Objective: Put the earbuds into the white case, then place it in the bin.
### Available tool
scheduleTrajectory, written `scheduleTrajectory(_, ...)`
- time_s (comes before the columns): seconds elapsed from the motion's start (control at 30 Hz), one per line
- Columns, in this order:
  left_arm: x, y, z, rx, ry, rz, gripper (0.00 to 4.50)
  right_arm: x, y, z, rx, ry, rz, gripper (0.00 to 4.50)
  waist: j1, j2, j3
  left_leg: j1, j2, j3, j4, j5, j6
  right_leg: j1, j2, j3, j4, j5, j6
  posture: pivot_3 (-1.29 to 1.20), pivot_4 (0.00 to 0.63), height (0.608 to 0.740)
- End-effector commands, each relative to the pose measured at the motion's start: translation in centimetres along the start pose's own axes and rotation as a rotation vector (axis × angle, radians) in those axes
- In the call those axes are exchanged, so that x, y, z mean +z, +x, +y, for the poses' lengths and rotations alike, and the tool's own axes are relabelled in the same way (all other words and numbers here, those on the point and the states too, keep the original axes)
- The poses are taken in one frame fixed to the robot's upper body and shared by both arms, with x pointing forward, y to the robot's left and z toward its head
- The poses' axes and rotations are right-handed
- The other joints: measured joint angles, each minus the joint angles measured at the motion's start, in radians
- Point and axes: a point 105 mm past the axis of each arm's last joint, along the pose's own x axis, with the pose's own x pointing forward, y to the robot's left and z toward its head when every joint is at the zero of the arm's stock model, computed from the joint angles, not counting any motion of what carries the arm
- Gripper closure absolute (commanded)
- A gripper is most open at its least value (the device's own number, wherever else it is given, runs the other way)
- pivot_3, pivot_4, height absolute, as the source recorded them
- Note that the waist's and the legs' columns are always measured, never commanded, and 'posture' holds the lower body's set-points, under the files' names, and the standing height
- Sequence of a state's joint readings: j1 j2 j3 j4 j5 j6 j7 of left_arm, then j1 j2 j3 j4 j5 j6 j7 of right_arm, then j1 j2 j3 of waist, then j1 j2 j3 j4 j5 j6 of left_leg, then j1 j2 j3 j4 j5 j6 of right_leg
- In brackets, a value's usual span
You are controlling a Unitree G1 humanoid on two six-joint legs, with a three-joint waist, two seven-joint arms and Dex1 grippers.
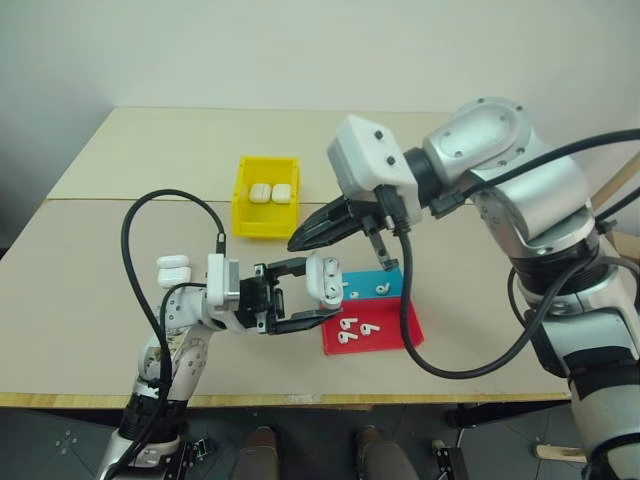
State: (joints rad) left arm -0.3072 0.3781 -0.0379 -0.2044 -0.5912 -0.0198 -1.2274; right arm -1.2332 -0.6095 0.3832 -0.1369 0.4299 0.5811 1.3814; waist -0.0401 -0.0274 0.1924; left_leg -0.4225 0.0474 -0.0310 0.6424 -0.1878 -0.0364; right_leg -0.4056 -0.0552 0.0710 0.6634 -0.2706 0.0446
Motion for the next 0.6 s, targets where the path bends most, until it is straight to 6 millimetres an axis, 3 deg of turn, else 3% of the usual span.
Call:
scheduleTrajectory(0.03, 0.7, 0.2, -0.1, -0.008, 0.047, -0.022, 1.75, 0.8, -0.7, 0.2, 0.013, -0.074, 0.008, 4.47, 0.0, 0.0, 0.0, 0.0, 0.0, 0.0, 0.0, 0.0, 0.0, 0.0, 0.0, 0.0, 0.0, 0.0, 0.0, 0.0, 0.15, 0.74)
scheduleTrajectory(0.6, 1.0, 0.2, 0.3, 0.014, 0.061, -0.031, 1.75, -0.9, -2.5, 0.7, 0.032, -0.096, 0.077, 4.47, 0.0, 0.0, 0.0, 0.0, 0.0, 0.0, 0.0, 0.0, 0.0, 0.0, 0.0, 0.0, 0.0, 0.0, 0.0, 0.0, 0.15, 0.74)
